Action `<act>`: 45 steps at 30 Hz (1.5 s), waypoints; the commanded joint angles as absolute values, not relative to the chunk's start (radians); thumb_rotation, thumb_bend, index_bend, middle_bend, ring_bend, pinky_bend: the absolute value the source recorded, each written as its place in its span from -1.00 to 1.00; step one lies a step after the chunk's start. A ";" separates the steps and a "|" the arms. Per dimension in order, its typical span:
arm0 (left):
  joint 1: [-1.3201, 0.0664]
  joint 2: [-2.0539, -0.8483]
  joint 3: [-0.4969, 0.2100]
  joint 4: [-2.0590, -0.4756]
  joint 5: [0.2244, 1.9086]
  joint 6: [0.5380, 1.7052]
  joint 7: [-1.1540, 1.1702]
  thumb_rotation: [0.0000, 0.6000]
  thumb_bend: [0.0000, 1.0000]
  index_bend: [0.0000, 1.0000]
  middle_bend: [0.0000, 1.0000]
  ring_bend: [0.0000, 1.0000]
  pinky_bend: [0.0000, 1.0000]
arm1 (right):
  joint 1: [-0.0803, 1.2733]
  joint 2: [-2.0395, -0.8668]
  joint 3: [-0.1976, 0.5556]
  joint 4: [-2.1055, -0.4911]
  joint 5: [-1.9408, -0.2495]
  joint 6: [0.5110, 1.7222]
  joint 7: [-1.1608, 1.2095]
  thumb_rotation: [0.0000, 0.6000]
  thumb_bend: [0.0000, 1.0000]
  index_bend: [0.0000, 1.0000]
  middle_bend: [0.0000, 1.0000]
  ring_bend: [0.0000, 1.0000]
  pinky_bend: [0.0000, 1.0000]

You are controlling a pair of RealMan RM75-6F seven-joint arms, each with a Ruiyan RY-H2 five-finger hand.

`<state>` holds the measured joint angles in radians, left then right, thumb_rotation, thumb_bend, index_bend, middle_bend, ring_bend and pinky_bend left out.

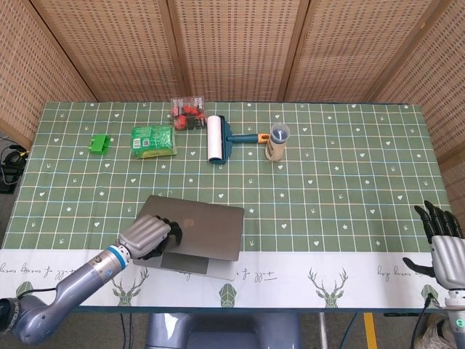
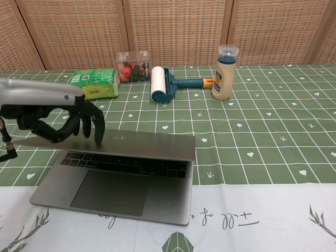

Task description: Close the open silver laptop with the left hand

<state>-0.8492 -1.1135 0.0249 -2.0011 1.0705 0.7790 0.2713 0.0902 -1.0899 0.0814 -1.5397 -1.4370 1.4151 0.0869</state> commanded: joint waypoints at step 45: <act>-0.483 -1.232 0.134 -1.870 1.383 1.255 0.267 1.00 -0.40 -0.99 -1.00 -1.00 -1.00 | 0.067 -1.077 0.048 -1.598 -1.527 1.482 0.045 1.00 -0.96 -0.96 -1.00 -1.00 -1.00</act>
<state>-0.5896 -1.2186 0.1212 -1.9046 1.2844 1.0875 0.2451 0.0664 -1.0759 0.0491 -1.5975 -1.5260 1.4826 0.0464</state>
